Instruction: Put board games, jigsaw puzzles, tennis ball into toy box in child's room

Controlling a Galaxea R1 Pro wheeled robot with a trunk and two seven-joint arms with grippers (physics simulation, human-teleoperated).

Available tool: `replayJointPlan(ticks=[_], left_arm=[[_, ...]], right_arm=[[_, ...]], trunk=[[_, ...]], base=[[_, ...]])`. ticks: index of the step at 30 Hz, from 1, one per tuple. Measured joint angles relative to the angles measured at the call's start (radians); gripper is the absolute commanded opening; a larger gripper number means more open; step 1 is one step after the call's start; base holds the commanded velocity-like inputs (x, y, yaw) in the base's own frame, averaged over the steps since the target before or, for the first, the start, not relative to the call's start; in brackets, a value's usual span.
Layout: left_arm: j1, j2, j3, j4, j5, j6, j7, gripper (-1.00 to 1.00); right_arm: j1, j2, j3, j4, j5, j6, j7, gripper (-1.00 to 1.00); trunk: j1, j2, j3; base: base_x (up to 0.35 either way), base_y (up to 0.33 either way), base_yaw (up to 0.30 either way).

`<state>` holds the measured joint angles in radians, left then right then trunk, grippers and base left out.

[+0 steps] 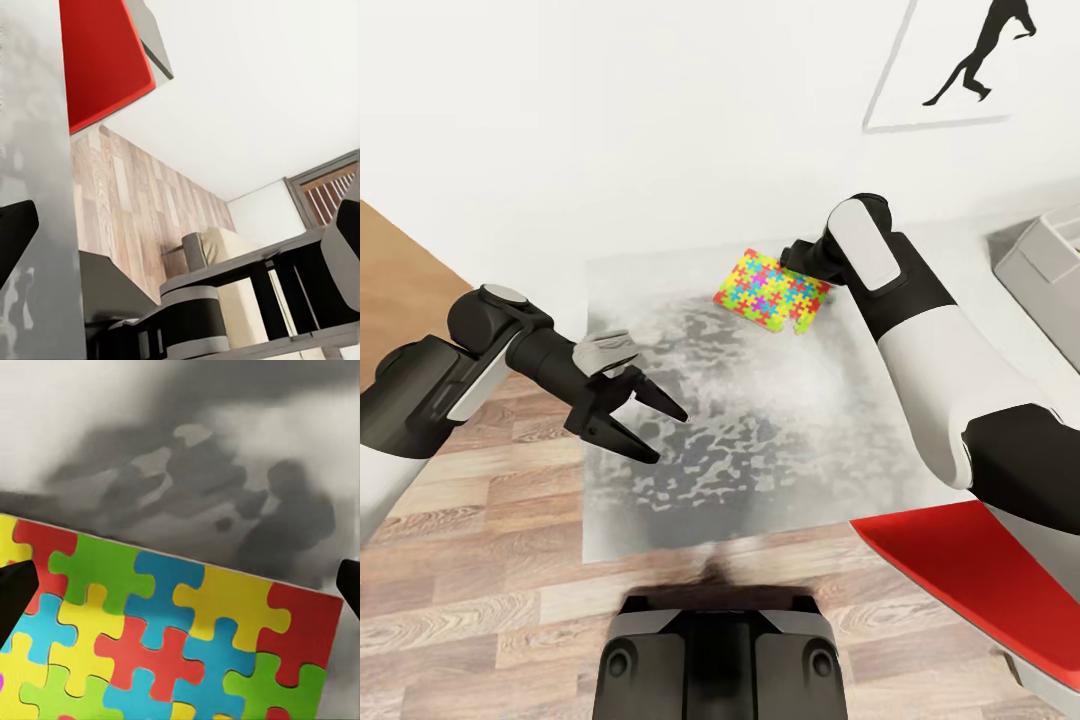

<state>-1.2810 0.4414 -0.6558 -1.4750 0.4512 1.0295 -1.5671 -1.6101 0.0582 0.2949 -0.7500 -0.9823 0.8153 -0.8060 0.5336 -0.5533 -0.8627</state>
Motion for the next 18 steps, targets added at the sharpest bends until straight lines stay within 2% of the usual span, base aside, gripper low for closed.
replayJointPlan(ticks=[9, 18], left_arm=[[0.0, 0.001, 0.001, 0.001, -0.003, -0.002, 0.0, 1.0], [0.0, -0.002, 0.0, 0.001, -0.005, -0.002, 0.0, 1.0]], right_arm=[[0.001, 0.0, 0.0, -0.002, 0.002, -0.001, 0.001, 1.0], [0.001, -0.001, 0.0, -0.003, -0.001, -0.002, 0.001, 1.0]], trunk=[[0.0, 0.0, 0.0], [0.0, 0.0, 0.0]], base=[[-0.013, 0.034, 0.0], [-0.083, 0.083, 0.0]])
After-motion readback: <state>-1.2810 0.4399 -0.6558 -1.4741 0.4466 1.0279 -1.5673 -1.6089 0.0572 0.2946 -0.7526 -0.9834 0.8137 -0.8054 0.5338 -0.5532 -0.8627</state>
